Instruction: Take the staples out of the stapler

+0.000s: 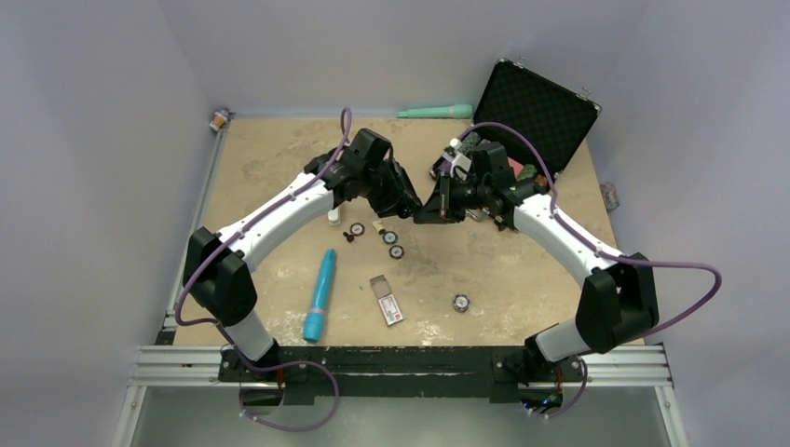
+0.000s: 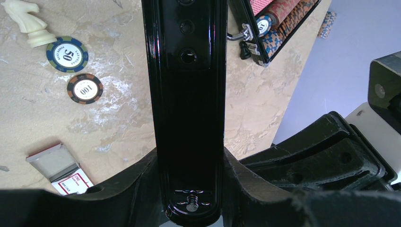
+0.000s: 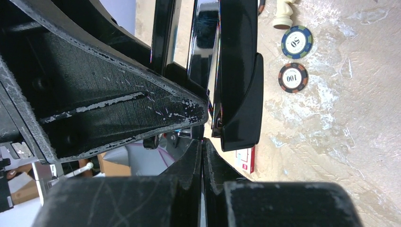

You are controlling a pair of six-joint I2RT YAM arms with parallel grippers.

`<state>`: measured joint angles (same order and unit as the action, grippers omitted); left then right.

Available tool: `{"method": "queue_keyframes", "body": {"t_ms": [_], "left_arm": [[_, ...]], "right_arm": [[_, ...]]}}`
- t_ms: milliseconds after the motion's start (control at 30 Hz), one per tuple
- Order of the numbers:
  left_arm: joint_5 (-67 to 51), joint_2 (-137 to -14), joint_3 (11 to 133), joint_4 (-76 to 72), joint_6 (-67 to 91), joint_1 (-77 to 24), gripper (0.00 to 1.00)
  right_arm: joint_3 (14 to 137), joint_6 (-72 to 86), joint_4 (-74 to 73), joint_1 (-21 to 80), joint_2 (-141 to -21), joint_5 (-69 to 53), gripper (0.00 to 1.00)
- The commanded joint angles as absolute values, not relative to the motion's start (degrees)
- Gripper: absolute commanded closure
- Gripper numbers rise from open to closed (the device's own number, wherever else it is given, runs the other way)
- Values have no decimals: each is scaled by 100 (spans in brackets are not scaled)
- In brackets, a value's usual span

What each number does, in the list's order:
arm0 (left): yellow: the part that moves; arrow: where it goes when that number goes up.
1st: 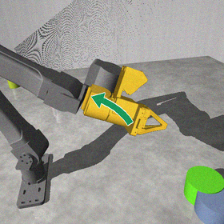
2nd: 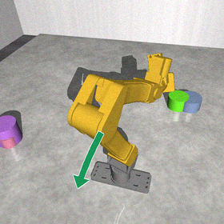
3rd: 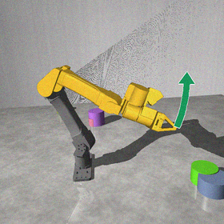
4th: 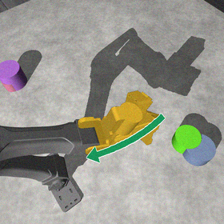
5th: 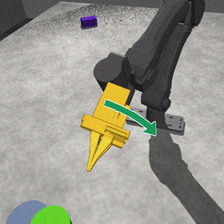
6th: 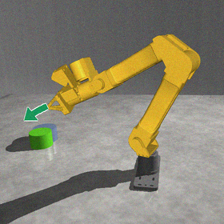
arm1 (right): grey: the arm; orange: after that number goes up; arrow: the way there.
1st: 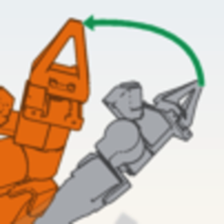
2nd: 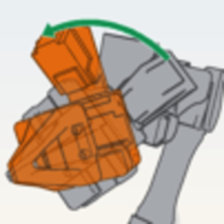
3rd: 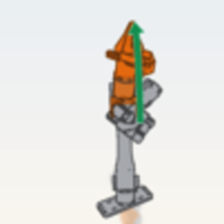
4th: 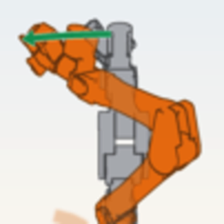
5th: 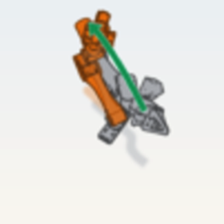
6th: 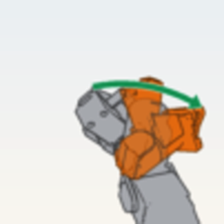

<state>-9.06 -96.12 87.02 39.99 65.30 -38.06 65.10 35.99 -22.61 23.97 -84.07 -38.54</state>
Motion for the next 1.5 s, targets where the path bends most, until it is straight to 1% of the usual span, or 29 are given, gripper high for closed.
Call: {"method": "queue_keyframes", "body": {"t_ms": [0,533,667,1000,1300,1467], "left_arm": [[-1150,-9258,8826,3568,6443,-3841,100],[-1107,-8935,8627,3729,6142,-3850,100],[-1249,-8896,8613,3721,6025,-3858,100],[-1750,-8870,8535,3805,5569,-4031,100],[-1872,-8956,8682,4145,5023,-4309,100],[-1898,-8939,8698,4213,4888,-4398,100]], "right_arm": [[6425,3333,-2165,2396,-8515,-3674,100],[6444,3028,-2329,2389,-8703,-3413,100],[6506,2955,-2331,2383,-8815,-3385,100],[6903,2563,-2493,2306,-9339,-3121,100],[7360,2276,-2721,2058,-9703,-2993,100],[7408,2192,-2759,1983,-9764,-2980,100]]}}
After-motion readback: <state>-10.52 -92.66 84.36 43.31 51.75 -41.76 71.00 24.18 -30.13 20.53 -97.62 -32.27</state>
